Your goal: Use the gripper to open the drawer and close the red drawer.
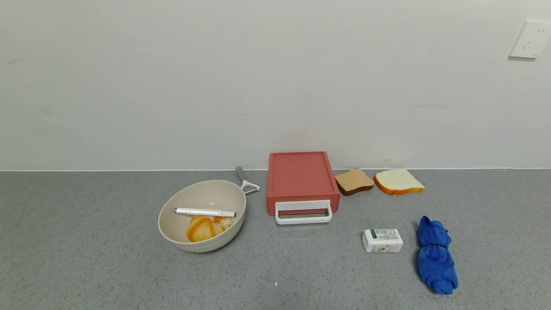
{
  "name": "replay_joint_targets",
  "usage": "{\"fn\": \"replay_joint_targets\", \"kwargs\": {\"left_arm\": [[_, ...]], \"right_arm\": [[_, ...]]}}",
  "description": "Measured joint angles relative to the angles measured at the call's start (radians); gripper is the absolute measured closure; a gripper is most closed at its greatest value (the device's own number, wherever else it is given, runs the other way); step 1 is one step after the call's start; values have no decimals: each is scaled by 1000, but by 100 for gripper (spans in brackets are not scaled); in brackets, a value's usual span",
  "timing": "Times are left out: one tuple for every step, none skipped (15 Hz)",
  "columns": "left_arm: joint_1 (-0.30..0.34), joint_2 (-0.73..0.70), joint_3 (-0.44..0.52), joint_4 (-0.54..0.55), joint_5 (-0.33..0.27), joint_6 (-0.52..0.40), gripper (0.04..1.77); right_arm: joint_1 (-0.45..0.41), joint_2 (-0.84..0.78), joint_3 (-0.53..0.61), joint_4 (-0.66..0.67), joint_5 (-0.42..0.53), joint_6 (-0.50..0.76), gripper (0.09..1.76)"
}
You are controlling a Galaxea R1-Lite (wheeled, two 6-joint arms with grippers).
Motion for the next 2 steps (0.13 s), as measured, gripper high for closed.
{"fn": "replay_joint_targets", "kwargs": {"left_arm": [[0,0,0,0,0,0,9],[0,0,0,0,0,0,9]], "right_arm": [[0,0,15,-2,18,12,15],[0,0,26,-2,21,21,15]]}}
